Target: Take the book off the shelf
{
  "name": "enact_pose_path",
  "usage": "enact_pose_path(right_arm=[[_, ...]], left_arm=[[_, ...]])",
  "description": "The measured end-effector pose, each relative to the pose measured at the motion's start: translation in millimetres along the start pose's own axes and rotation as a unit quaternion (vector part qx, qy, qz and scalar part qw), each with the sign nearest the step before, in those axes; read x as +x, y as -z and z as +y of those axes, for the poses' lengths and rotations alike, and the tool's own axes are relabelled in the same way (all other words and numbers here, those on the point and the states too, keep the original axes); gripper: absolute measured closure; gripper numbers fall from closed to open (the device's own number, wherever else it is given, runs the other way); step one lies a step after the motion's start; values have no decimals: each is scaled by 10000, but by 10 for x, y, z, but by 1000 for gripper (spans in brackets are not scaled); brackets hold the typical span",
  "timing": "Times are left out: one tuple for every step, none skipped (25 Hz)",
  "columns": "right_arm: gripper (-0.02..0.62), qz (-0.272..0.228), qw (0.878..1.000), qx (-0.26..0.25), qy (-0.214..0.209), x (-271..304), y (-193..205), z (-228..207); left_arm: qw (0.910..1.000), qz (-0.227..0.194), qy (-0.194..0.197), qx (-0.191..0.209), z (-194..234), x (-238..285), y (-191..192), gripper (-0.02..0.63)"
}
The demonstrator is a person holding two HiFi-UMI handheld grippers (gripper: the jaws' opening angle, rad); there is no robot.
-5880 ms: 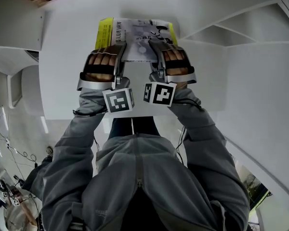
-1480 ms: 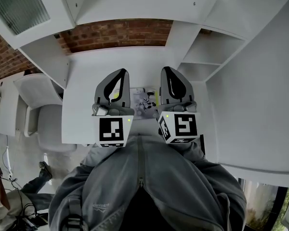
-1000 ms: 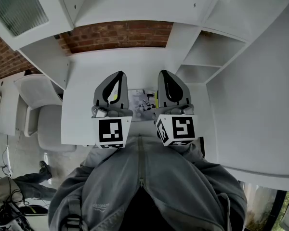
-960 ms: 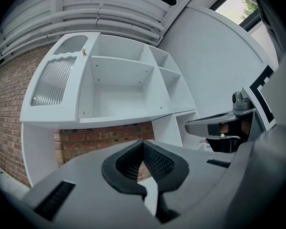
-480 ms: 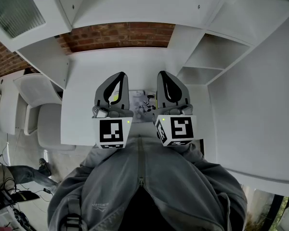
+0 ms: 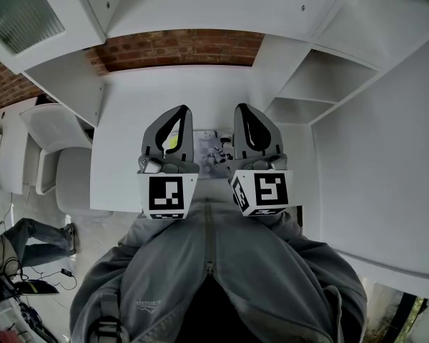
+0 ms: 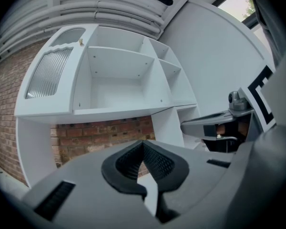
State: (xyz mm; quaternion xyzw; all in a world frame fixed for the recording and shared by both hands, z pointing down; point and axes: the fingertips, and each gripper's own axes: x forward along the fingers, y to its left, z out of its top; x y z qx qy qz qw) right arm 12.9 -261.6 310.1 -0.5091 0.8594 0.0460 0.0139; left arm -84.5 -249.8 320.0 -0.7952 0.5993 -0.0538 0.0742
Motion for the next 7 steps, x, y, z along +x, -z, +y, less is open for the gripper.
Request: enact_pose_path(right_arm=[[569, 11, 10000, 11, -2, -1, 12, 3], [569, 28, 10000, 19, -8, -1, 27, 7], [569, 48, 10000, 25, -19, 0, 42, 12], [569, 66, 10000, 32, -30, 5, 56, 15], [569, 82, 10000, 39, -40, 11, 68, 17], [569, 97, 9999, 45, -48, 19, 78, 16], [569, 111, 9999, 52, -54, 26, 87, 15]], left_arm=[[10000, 22, 0, -6, 1, -1, 16, 598], [10000, 44, 2, -16, 3, -1, 32, 598], [10000, 65, 4, -25, 5, 1, 46, 598], [10000, 83, 7, -32, 7, 5, 57, 600], [9999, 96, 12, -39, 8, 11, 65, 598], [9999, 106, 20, -47, 8, 19, 71, 598], [9999, 115, 29, -54, 7, 28, 76, 598]])
